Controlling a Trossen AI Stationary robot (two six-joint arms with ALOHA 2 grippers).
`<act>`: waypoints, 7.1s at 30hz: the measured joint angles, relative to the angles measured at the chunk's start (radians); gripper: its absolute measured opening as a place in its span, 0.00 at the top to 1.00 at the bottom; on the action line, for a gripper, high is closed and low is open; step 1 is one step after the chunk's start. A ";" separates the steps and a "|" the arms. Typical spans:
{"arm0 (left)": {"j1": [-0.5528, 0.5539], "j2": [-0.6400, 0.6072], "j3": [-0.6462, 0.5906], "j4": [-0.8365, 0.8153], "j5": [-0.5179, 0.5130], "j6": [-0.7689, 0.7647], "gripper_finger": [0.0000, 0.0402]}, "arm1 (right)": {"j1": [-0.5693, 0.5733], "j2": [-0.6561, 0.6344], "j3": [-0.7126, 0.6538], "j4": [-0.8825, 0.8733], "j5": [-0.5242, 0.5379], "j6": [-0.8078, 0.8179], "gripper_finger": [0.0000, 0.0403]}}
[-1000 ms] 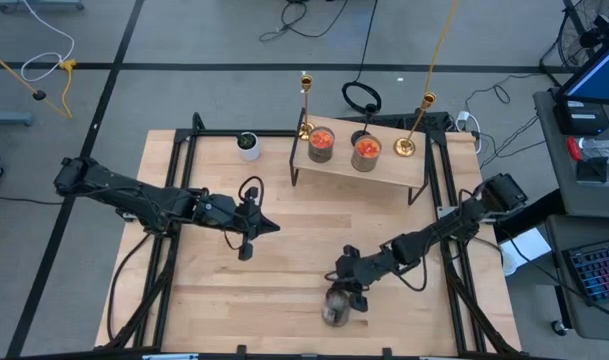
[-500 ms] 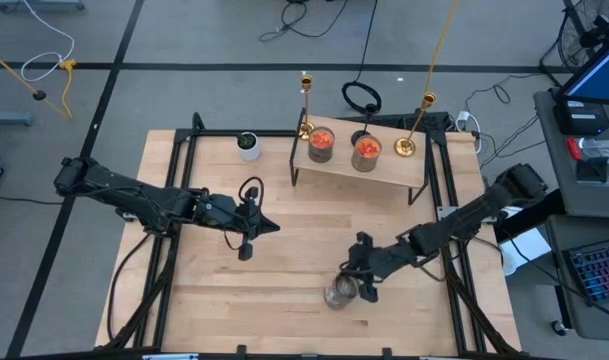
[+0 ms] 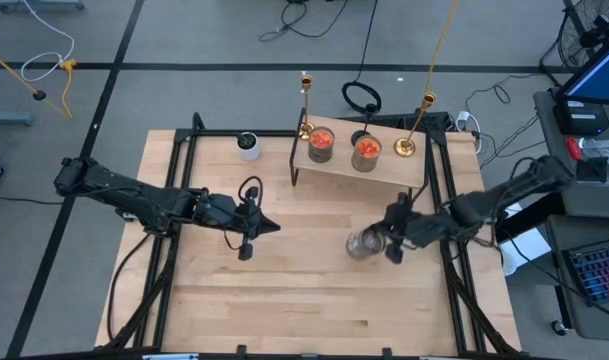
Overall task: Pick & Place candle stick holders
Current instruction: Put the brown scented candle on the shelf aligned with the right golden candle holder, then return to Home Position
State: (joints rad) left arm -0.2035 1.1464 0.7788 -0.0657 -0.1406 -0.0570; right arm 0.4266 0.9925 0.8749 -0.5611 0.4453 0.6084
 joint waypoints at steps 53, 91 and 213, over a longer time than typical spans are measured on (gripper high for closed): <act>0.000 0.000 0.000 0.017 0.000 0.001 0.94 | -0.754 -0.053 0.276 -0.601 0.173 -0.130 0.97; 0.000 -0.010 0.000 0.017 0.000 -0.004 0.94 | -0.792 -0.091 0.275 -0.410 0.126 -0.308 0.72; 0.446 -0.877 -0.764 0.277 0.456 0.230 0.94 | -0.329 -0.601 -0.806 0.923 -0.470 -0.639 0.97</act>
State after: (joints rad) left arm 0.2420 0.2696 0.0147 0.2109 0.3158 0.1730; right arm 0.0971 0.3912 0.0689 0.3614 -0.0244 -0.0309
